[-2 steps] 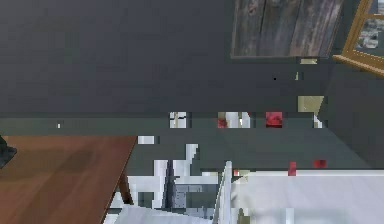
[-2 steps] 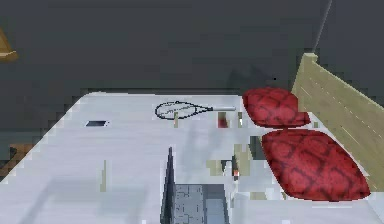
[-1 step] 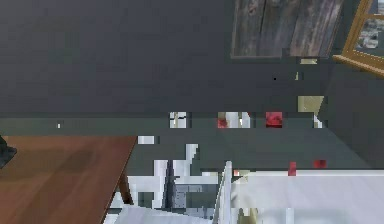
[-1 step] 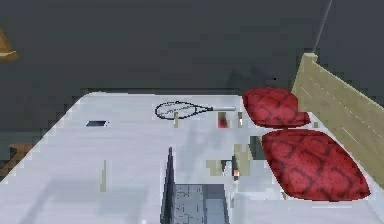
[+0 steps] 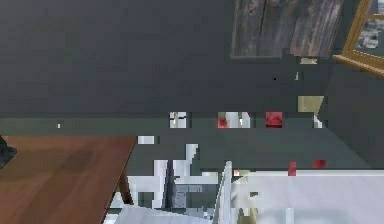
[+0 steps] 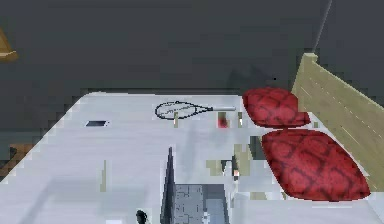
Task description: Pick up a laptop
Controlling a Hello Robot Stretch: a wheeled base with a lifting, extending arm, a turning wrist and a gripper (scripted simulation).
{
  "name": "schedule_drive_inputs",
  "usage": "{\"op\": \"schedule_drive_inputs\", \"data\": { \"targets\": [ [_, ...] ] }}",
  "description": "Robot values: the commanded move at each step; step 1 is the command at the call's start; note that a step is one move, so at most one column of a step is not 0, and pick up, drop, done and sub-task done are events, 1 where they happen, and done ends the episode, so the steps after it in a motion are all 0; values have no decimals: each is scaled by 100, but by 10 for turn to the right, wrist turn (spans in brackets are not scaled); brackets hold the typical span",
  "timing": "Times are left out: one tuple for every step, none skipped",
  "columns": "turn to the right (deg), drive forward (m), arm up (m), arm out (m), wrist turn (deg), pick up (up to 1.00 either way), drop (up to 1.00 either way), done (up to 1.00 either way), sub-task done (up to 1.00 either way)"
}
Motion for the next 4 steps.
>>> {"op": "schedule_drive_inputs", "data": {
  "targets": [
    [0,0,0,0,360,0,0,0,0],
    [0,0,0,0,0,100,0,0,0],
    [0,0,10,0,0,0,0,0,0],
    [0,0,0,0,0,0,0,100,0]
  ]
}}
